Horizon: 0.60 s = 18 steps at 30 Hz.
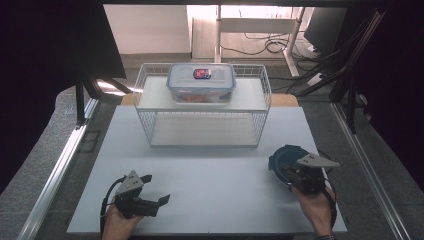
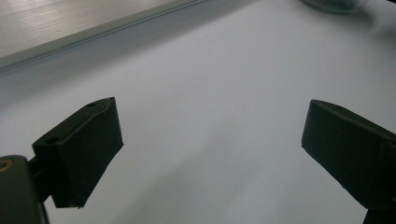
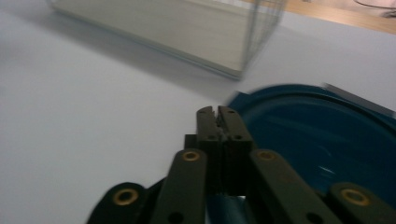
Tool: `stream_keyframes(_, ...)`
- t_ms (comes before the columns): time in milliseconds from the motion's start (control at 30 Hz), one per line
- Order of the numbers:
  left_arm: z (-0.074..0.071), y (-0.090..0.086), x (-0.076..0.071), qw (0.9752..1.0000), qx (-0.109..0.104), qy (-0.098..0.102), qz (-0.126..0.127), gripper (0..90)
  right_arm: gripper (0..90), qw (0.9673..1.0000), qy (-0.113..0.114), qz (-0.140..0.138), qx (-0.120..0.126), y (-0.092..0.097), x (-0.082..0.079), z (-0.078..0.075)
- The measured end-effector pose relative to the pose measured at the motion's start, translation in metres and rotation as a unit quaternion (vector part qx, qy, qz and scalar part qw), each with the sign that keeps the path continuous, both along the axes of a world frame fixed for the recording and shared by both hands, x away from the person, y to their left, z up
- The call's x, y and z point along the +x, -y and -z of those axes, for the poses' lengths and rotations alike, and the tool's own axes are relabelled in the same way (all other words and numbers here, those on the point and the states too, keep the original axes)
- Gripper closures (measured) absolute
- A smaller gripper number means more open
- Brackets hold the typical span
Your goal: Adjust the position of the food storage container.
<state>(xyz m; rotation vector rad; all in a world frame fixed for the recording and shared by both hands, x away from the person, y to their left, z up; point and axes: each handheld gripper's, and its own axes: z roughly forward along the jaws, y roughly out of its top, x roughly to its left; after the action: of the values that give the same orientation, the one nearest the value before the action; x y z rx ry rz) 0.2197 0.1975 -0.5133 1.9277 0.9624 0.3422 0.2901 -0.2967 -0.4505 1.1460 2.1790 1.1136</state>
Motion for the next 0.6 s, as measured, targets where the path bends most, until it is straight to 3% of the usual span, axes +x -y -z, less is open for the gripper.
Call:
stream_keyframes(200,0.003,0.0,0.003,1.0,0.006,-0.002,-0.001,5.1,89.3,0.9973,0.004,0.074,0.001,0.044,0.007,0.0)
stream_keyframes(333,0.004,-0.001,0.004,1.0,0.007,-0.002,-0.004,5.0,89.2,0.9922,0.014,0.124,0.004,0.071,0.007,-0.001)
stream_keyframes(600,0.006,0.0,0.006,0.9999,0.007,-0.008,-0.002,5.0,89.1,0.9843,0.012,0.176,-0.005,0.099,0.015,0.009)
